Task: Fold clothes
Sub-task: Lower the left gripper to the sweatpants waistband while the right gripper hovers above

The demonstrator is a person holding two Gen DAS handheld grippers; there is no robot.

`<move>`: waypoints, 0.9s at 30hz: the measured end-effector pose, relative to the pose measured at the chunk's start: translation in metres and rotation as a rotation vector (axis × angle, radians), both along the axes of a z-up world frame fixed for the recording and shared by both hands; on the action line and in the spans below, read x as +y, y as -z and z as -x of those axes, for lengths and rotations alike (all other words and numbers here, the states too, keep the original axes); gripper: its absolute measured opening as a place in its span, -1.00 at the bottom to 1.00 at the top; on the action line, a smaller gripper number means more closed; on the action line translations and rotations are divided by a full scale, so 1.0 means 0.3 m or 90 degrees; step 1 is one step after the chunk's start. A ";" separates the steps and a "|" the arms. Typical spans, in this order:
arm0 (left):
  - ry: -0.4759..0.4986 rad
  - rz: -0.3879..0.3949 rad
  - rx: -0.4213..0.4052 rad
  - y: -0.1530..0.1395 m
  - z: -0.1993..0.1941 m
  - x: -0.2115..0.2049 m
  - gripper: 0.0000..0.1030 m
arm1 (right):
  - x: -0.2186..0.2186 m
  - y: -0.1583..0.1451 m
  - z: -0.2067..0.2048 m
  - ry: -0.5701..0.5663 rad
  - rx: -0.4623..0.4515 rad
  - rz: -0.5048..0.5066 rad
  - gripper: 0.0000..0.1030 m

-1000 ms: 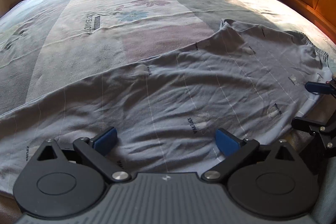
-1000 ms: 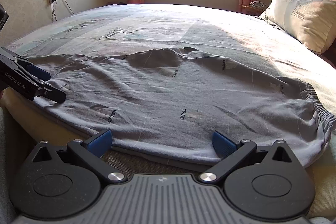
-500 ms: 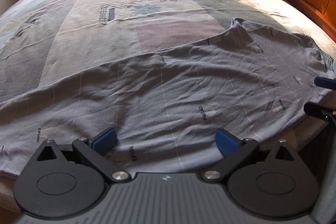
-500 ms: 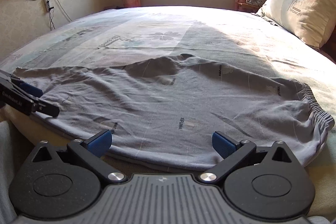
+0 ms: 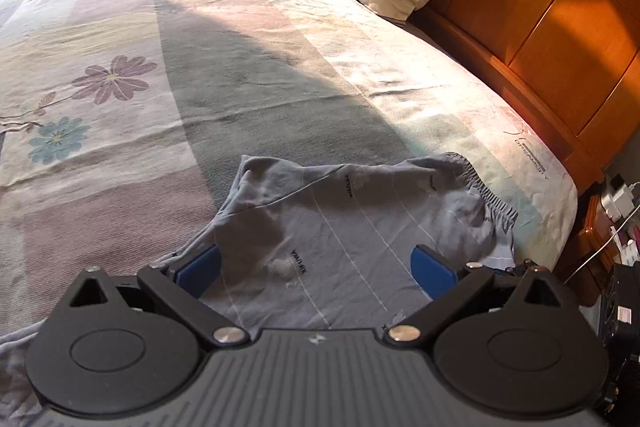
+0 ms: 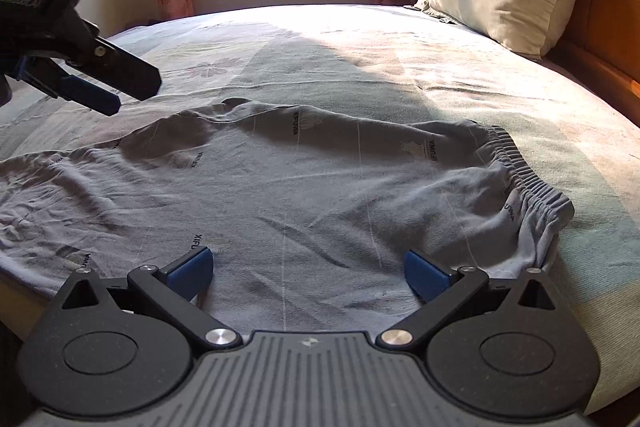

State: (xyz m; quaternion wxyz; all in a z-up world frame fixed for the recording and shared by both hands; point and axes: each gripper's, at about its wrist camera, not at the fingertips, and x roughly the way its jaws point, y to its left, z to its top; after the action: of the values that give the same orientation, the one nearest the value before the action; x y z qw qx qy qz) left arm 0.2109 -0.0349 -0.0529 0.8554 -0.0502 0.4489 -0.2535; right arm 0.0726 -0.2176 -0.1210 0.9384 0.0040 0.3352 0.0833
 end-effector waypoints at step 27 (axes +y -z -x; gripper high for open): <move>-0.007 0.095 0.046 0.013 -0.193 -0.155 0.97 | -0.030 0.014 0.005 0.008 -0.030 -0.042 1.00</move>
State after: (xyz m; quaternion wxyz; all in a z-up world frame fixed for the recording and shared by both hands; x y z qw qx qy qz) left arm 0.2689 -0.0814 -0.0567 0.8339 -0.1251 0.4591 -0.2797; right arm 0.0712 -0.2265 -0.1252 0.9459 0.0353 0.3100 0.0889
